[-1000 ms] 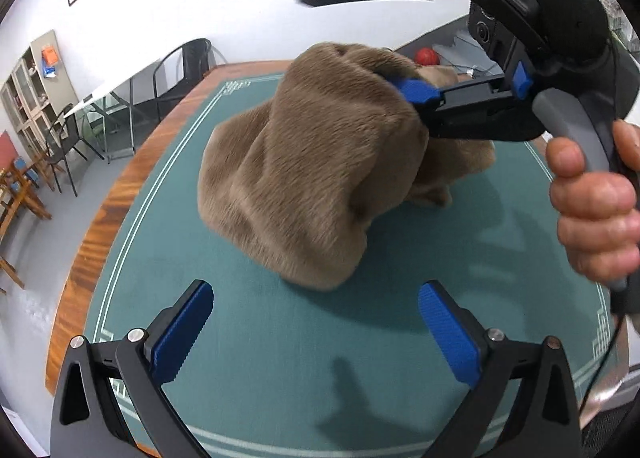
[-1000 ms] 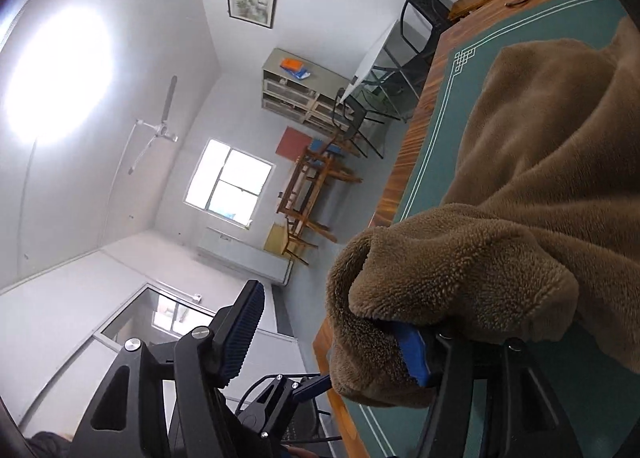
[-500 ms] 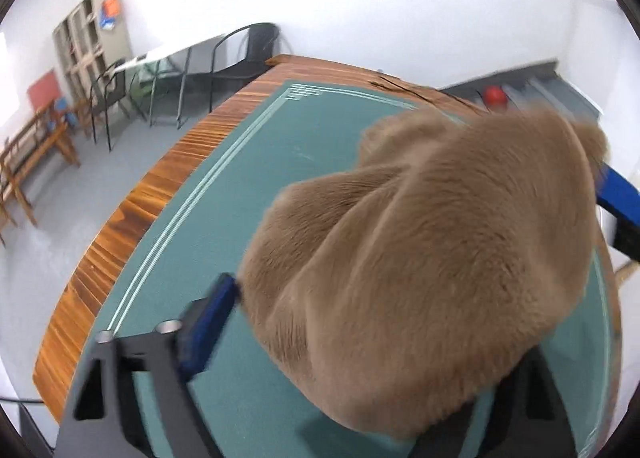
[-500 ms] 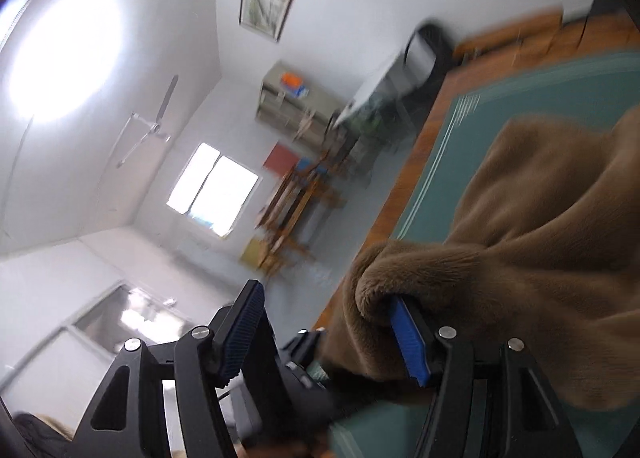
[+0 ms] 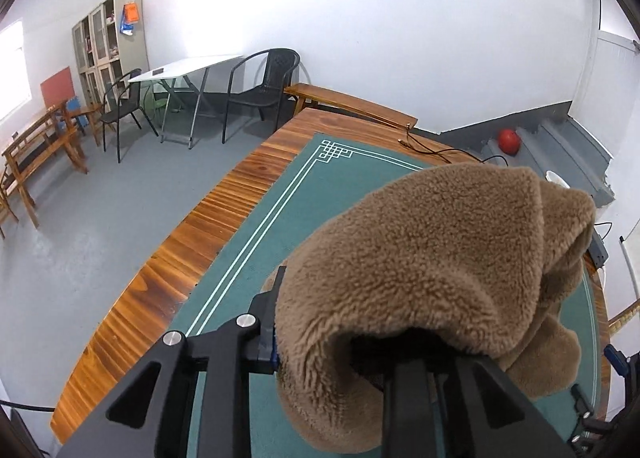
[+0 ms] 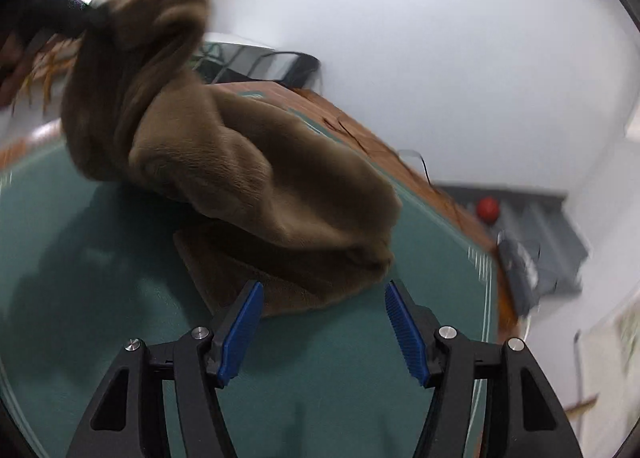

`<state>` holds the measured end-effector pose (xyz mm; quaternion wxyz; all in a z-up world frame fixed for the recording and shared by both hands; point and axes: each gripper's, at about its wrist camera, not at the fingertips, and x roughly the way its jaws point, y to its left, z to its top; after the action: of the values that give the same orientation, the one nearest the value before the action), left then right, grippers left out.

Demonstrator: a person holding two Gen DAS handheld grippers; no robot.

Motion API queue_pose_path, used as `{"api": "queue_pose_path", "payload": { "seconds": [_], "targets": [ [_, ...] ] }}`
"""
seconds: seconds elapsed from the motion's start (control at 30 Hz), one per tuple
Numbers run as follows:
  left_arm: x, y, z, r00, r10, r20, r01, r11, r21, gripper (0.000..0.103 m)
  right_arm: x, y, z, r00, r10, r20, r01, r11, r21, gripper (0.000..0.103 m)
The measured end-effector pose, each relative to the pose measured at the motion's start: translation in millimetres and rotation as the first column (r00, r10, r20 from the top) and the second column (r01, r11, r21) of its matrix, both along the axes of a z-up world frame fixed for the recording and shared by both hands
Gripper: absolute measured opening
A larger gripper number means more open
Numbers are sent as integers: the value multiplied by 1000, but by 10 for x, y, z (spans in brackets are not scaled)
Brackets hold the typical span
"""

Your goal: Fold clothes

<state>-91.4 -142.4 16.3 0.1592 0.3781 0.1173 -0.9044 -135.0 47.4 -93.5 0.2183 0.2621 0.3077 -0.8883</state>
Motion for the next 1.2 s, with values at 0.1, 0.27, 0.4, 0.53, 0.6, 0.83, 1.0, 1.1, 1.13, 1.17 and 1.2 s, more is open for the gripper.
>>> {"api": "queue_pose_path", "payload": {
  "seconds": [0.1, 0.27, 0.4, 0.53, 0.6, 0.83, 1.0, 1.1, 1.13, 1.17, 1.2],
  "targets": [
    [-17, -20, -25, 1000, 0, 7, 0, 1000, 10, 27, 184, -91, 86, 992, 97, -80, -91, 993, 76, 65],
    [5, -67, -56, 1000, -10, 13, 9, 1000, 18, 30, 164, -381, 18, 966, 232, -113, -214, 966, 146, 65],
    [41, -138, -79, 1000, -20, 16, 19, 999, 35, 30, -153, -429, 138, 986, 163, -34, -161, 986, 47, 7],
    [118, -151, -101, 999, -50, 14, 50, 998, 43, 31, -391, -43, 721, 999, 47, 19, -41, 966, -254, 7],
    [170, -126, -102, 997, -77, 5, 77, 995, 60, 32, -368, 239, 1186, 1000, -6, -23, -4, 923, -384, 7],
    [361, 116, -18, 980, -192, -56, 198, 972, 126, 47, 233, 1079, 2784, 967, -118, -228, -34, 821, -570, 7],
    [557, 346, 132, 964, -238, -115, 251, 961, 117, 82, 655, 1353, 3502, 915, -160, -369, -96, 805, -586, 7],
    [630, 473, 216, 958, -256, -129, 271, 956, 114, 82, 888, 1429, 3865, 887, -177, -426, -128, 792, -597, 7],
    [654, 514, 245, 956, -262, -133, 278, 953, 118, 83, 976, 1437, 3954, 876, -183, -445, -139, 790, -598, 7],
    [676, 532, 274, 953, -267, -140, 285, 951, 122, 83, 1069, 1442, 4052, 863, -188, -468, -152, 788, -596, 7],
    [698, 543, 330, 949, -274, -153, 294, 947, 126, 83, 1171, 1441, 4168, 847, -191, -497, -169, 788, -592, 7]
  ]
}}
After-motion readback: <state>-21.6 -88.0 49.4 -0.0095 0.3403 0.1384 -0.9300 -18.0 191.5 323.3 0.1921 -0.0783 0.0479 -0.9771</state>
